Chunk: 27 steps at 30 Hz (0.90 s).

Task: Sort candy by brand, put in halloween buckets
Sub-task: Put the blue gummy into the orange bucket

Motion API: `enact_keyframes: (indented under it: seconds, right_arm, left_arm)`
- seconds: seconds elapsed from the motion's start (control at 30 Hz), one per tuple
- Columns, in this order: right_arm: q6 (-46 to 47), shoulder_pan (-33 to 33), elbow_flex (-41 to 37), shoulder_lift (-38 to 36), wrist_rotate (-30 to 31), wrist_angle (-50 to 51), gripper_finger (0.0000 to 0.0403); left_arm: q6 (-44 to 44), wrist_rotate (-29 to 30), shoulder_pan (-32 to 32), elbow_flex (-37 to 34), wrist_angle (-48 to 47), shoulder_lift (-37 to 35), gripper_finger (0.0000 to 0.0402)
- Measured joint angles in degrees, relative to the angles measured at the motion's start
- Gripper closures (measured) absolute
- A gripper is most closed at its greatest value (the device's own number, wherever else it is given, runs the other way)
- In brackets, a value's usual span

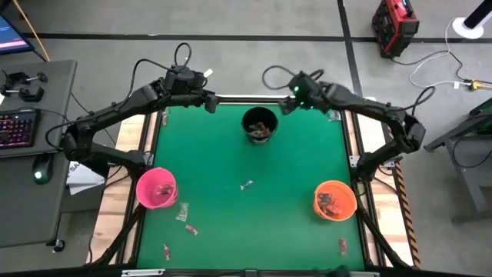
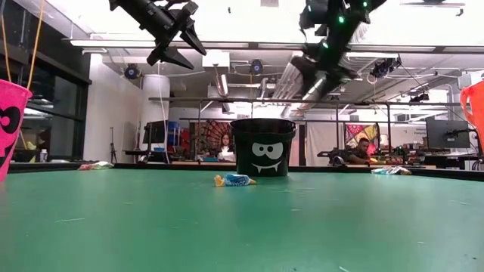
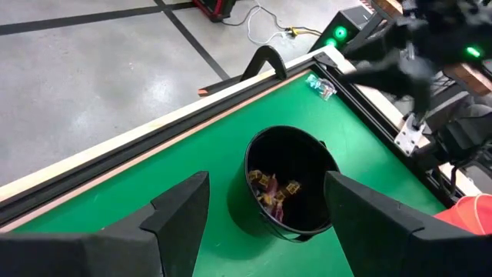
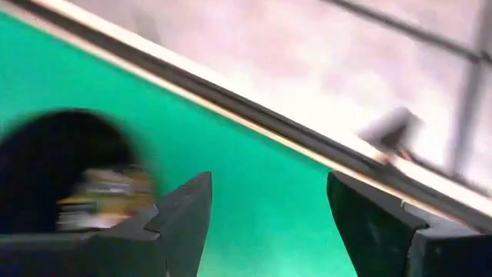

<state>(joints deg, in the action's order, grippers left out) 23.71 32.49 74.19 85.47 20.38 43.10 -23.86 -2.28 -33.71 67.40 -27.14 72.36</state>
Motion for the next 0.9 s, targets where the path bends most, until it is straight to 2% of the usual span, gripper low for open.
enact_keyframes:
  seconds: [0.13, 0.2, 0.43, 0.6, 0.77, 0.9]
  right_arm:
    - [6.18, 10.09, -3.28, 0.00, -0.98, 9.07, 0.0155]
    - [7.57, 14.48, -6.68, 0.09, -1.41, 10.58, 0.0155]
    - [13.11, 24.44, -18.96, 0.13, -1.89, 1.30, 0.0155]
    - [15.05, 23.96, -19.82, 1.23, 1.60, -3.24, 0.0156]
    - [15.43, 24.64, -19.02, 6.88, 0.38, -1.45, 0.0156]
    - [14.98, 23.68, -18.49, 11.65, 3.56, -0.64, 0.0156]
  left_arm:
    - [0.00, 0.00, 0.00, 0.00, 0.00, 0.00, 0.0155]
    - [0.00, 0.00, 0.00, 0.00, -0.01, 0.00, 0.0155]
    - [0.02, 0.00, 0.00, 0.00, -0.02, 0.00, 0.0155]
    - [0.85, -0.01, 0.00, 0.00, -0.07, -0.02, 0.0155]
    - [0.50, -0.85, 0.00, 0.00, -0.04, -0.02, 0.0155]
    - [0.54, -1.62, 0.00, 0.00, -0.07, -0.02, 0.0155]
